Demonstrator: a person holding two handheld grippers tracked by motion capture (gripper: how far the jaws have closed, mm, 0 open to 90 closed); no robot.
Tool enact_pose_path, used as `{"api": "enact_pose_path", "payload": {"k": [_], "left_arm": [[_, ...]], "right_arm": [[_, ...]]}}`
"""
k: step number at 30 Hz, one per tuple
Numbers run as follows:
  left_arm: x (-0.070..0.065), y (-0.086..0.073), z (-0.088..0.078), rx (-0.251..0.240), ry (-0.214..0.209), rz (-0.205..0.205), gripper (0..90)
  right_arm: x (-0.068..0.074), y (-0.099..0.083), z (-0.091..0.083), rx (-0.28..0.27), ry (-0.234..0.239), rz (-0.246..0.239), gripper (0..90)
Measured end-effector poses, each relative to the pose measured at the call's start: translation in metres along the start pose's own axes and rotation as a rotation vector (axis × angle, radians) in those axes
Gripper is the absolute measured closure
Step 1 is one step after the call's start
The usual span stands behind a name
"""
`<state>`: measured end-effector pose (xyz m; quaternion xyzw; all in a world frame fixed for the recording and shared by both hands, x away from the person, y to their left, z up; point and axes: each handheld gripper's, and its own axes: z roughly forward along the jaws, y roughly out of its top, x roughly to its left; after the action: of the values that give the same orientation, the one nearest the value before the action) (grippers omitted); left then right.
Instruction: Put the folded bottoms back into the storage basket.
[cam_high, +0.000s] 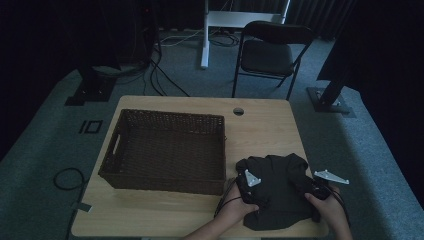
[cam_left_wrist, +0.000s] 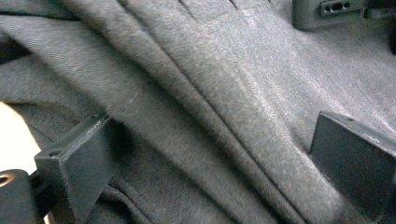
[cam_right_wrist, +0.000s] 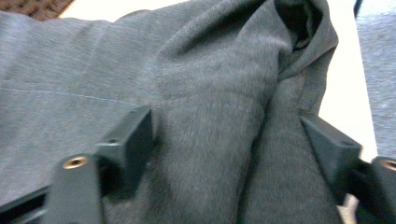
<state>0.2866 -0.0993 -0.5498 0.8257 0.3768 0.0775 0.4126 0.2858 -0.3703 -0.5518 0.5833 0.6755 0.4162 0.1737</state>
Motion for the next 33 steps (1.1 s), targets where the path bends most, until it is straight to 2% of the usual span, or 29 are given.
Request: {"api": "enact_pose_path", "payload": {"k": [1, 2, 3, 4, 5, 8, 9, 12, 15, 16, 17, 19, 20, 22, 25, 29, 33], "left_arm": [[0.0, 0.001, 0.0, 0.005, 0.004, 0.021, 6.2], [0.0, 0.001, 0.0, 0.005, 0.004, 0.021, 10.1], [-0.001, 0.002, 0.001, -0.004, -0.002, 0.042, 18.1], [0.0, 0.002, 0.001, -0.015, -0.02, 0.051, 26.4], [0.001, 0.002, 0.001, -0.024, -0.03, 0.039, 38.8], [0.0, 0.005, -0.001, -0.032, -0.061, 0.049, 58.5], [-0.001, 0.006, -0.002, -0.031, -0.059, 0.049, 62.6], [-0.002, 0.01, -0.004, -0.013, -0.056, 0.06, 65.0], [-0.002, 0.012, -0.007, -0.009, -0.061, 0.06, 66.8], [-0.003, 0.015, -0.01, -0.005, -0.06, 0.086, 67.4], [-0.004, 0.017, -0.011, -0.001, -0.062, 0.095, 67.9], [-0.005, 0.021, -0.015, -0.005, -0.079, 0.068, 68.2], [-0.006, 0.023, -0.017, 0.001, -0.083, 0.079, 68.3], [-0.008, 0.028, -0.021, -0.007, -0.092, 0.068, 68.1], [-0.009, 0.037, -0.027, -0.008, -0.096, 0.084, 68.1], [-0.008, 0.047, -0.034, -0.017, -0.11, 0.08, 68.0], [-0.008, 0.058, -0.044, -0.02, -0.11, 0.112, 68.0]], "right_arm": [[0.0, -0.002, -0.001, -0.008, 0.016, 0.011, 35.5], [0.0, -0.002, -0.001, -0.011, 0.024, 0.008, 40.3], [0.001, -0.003, -0.002, -0.013, 0.033, 0.017, 49.8], [0.003, -0.003, -0.003, -0.014, 0.04, 0.028, 54.1], [0.005, -0.003, -0.003, -0.014, 0.037, 0.016, 58.6], [0.012, 0.001, -0.005, 0.006, 0.016, 0.002, 63.7], [0.014, 0.003, -0.007, 0.018, 0.01, -0.001, 64.7], [0.017, 0.006, -0.009, 0.031, 0.002, -0.006, 65.7], [0.019, 0.01, -0.015, 0.014, 0.017, 0.032, 66.5], [0.02, 0.01, -0.017, 0.015, 0.024, 0.037, 66.6], [0.02, 0.011, -0.019, 0.006, 0.031, 0.041, 66.7], [0.022, 0.014, -0.022, 0.008, 0.036, 0.039, 66.9], [0.022, 0.014, -0.024, 0.002, 0.036, 0.038, 67.0], [0.023, 0.018, -0.028, 0.003, 0.035, 0.04, 67.0], [0.025, 0.023, -0.035, -0.015, 0.036, 0.046, 67.0], [0.027, 0.031, -0.044, -0.037, 0.036, 0.041, 67.0], [0.03, 0.038, -0.05, -0.06, 0.048, 0.044, 67.0]]}}
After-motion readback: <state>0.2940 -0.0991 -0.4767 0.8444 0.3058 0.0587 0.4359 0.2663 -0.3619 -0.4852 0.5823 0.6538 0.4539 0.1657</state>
